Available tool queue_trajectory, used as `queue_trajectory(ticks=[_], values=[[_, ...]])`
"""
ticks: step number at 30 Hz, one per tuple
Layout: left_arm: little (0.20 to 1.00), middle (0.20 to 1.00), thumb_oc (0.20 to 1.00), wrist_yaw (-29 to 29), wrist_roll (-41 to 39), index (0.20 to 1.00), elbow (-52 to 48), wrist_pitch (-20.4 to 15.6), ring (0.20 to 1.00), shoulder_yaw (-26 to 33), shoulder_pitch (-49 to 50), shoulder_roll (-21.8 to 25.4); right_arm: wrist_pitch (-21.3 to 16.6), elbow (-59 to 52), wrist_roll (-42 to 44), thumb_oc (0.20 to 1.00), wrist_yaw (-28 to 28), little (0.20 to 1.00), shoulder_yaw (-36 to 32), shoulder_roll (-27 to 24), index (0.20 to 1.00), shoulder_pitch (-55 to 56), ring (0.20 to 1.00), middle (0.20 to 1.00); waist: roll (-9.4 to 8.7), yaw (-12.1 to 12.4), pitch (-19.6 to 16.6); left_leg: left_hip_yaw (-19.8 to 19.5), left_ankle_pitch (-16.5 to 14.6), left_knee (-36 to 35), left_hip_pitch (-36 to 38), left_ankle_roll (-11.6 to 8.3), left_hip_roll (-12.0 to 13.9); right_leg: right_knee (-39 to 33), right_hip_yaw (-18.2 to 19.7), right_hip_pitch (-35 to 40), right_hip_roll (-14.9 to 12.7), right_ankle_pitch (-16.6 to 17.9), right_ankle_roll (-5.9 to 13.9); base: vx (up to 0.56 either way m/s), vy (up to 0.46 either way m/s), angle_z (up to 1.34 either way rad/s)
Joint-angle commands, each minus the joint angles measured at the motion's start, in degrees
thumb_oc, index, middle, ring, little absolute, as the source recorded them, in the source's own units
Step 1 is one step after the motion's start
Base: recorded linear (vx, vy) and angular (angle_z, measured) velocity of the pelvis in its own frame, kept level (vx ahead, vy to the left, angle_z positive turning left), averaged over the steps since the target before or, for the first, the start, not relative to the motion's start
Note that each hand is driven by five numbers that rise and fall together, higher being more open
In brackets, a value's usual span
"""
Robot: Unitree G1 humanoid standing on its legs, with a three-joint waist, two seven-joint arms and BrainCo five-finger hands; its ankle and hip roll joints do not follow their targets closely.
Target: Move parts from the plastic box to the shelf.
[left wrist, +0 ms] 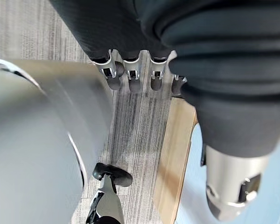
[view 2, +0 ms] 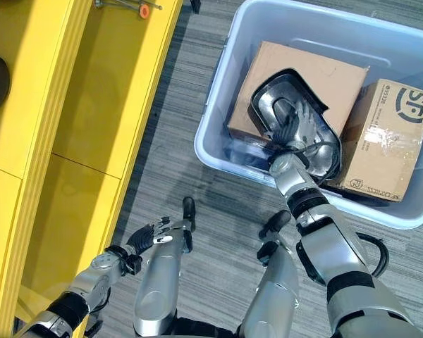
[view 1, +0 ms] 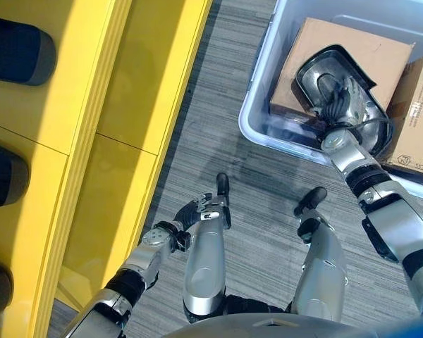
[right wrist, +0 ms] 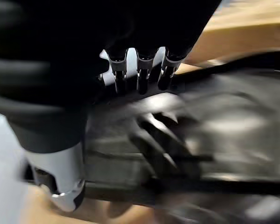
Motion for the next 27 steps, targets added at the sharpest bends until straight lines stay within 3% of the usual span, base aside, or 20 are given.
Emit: queue_trajectory(ticks=[1,3,7,8,13,17,23,27], values=[[1.000,1.000,1.000,1.33,-1.48,1.000,-1.69,0.60,1.000,-3.80,1.48,0.25,1.70,3.06,6.46,1.000,-6.41,1.000,-2.58,-0.90,1.000,-2.08,1.000,1.000,1.99,0.84,-1.58,-0.08,-0.79,1.46,-3.19,0.16,1.18,6.09,2.80,-0.48,-0.99,-6.32,5.19,0.00,0.000,0.00],[1.000,1.000,1.000,1.83,-1.62,1.000,-1.59,0.85,1.000,-4.43,1.08,0.05,1.61,6.34,8.37,1.000,-8.07,1.000,-3.82,-0.76,1.000,-3.24,1.000,1.000,2.25,1.21,-1.58,-0.35,-0.82,1.65,-4.02,0.15,1.02,6.26,2.54,-0.93,-1.07,-6.39,5.22,0.00,0.006,0.03],[1.000,1.000,1.000,3.24,-1.89,1.000,-1.30,1.25,1.000,-5.55,0.27,-0.53,1.81,9.68,12.66,1.000,-4.53,1.000,-3.48,-0.79,1.000,-5.06,1.000,1.000,2.60,1.73,-1.58,-0.78,-0.68,1.98,-5.68,0.02,0.80,6.69,2.16,-2.07,-1.11,-6.46,5.16,0.02,0.010,0.07],[1.000,1.000,1.000,3.46,-2.02,1.000,-1.16,1.08,1.000,-6.03,0.63,-0.72,1.06,10.31,12.03,1.000,0.61,1.000,-2.34,-0.58,1.000,-4.65,1.000,1.000,2.71,1.91,-1.58,-1.04,-2.29,2.75,-5.10,-0.58,0.71,7.82,2.73,-1.67,-1.41,-7.96,6.01,0.08,0.000,0.03],[1.000,1.000,1.000,3.81,-2.28,1.000,-1.78,1.88,1.000,-5.99,0.14,-0.42,-0.37,9.23,5.66,1.000,4.00,1.000,1.66,-1.78,1.000,-7.29,1.000,1.000,2.81,2.41,-1.58,-1.44,-2.22,3.72,-6.55,-0.66,0.48,8.88,2.46,-2.84,-1.80,-8.15,5.83,0.02,0.000,0.02],[1.000,1.000,1.000,2.53,-1.77,1.000,-2.25,2.40,1.000,-5.74,0.57,0.77,-0.90,8.10,-4.57,1.000,7.05,1.000,4.93,-3.20,1.000,-11.14,1.000,1.000,2.94,3.19,-1.58,-1.90,-2.41,4.55,-6.94,-0.62,0.30,9.94,1.96,-3.07,-2.16,-8.41,5.82,0.01,-0.017,0.05],[1.000,1.000,1.000,0.89,-0.55,1.000,-1.51,0.77,1.000,-5.58,1.57,1.47,2.76,7.42,-25.85,1.000,10.79,1.000,12.88,-5.63,1.000,-16.09,1.000,1.000,2.97,4.32,-1.58,-2.29,-2.32,4.66,-7.06,-0.50,0.22,10.43,1.04,-2.82,-2.63,-8.51,5.92,0.00,-0.019,0.06],[1.000,1.000,1.000,-1.71,-0.07,1.000,-1.72,-1.05,1.000,-4.85,3.38,4.15,0.13,8.08,-40.26,1.000,14.86,1.000,21.42,-9.60,1.000,-19.11,1.000,1.000,2.52,5.40,-1.58,-3.01,-2.26,4.94,-7.56,-0.54,0.52,10.47,0.08,-2.51,-2.99,-8.46,6.17,0.00,-0.072,0.14]])
